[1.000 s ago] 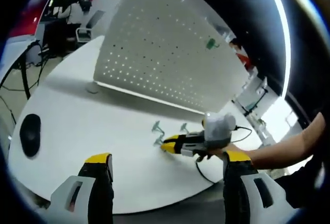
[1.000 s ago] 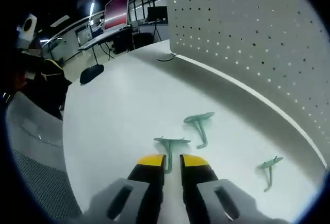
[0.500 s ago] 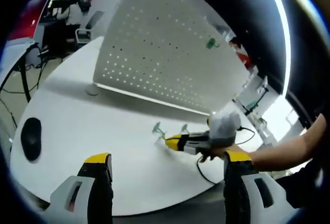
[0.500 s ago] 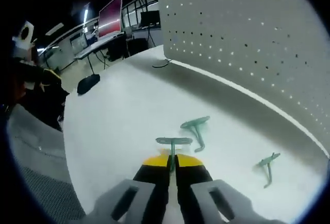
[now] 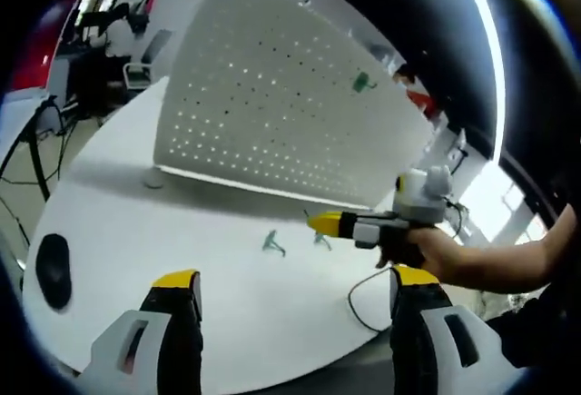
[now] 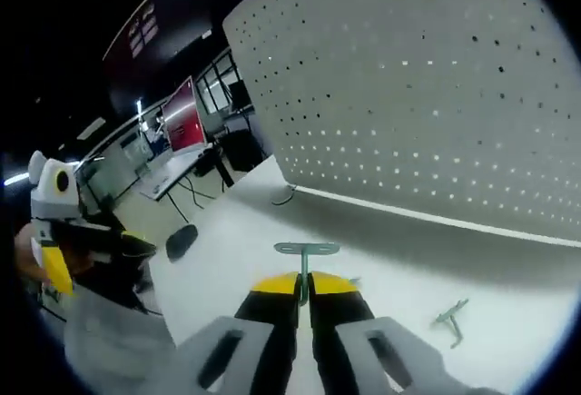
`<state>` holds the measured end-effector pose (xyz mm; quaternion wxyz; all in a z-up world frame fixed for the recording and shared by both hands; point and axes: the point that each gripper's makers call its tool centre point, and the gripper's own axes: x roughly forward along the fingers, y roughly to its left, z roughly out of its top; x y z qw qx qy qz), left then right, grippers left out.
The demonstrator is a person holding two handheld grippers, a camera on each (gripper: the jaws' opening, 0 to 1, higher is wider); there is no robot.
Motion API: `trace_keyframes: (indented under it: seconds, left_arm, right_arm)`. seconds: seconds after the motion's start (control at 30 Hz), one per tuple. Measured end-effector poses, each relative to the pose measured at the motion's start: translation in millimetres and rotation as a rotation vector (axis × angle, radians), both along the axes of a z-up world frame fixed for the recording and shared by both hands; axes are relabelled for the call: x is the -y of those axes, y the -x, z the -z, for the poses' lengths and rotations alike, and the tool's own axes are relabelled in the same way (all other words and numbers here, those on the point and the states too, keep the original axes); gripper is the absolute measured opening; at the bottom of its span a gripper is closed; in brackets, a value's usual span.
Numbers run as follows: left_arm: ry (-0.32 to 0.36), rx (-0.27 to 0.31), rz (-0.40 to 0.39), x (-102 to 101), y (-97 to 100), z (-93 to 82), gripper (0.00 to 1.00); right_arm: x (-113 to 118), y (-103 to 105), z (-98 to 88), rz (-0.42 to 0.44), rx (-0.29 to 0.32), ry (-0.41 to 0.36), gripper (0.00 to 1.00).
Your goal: Insert the hook assembly into the mounting plate slot until the hook locks in place.
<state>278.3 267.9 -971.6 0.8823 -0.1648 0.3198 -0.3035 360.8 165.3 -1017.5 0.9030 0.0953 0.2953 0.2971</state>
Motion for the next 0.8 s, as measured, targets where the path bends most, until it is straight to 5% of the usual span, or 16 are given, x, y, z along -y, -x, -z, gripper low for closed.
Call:
trace_keyframes:
  seconds: [0.17, 0.4, 0.5, 0.57, 0.8]
  left_arm:
    - [-0.039, 0.044, 0.046, 9, -9.2, -8.3, 0.84]
    - [-0.061, 0.093, 0.095, 19, -19.9, -21.2, 0.82]
    - [-0.071, 0.092, 0.133, 25, -21.5, -21.6, 0.79]
    - [-0.074, 0.107, 0.145, 29, -24.4, -23.2, 0.78]
    - [-0.051, 0.158, 0.202, 46, -33.4, -32.8, 0.63]
  right_arm:
    - [-3, 15, -14.8, -0.038, -0.039, -0.063, 0.00]
    - [-17, 42, -39.9, -0.081, -0.168, -0.278, 0.00]
    - [-19, 46, -51.5, -0.080, -0.155, -0.340, 0.00]
    - [-20, 49, -53.4, -0.073, -0.198, -0.383, 0.00]
    - [-23, 58, -67.0, -0.075, -0.257, -0.492, 0.00]
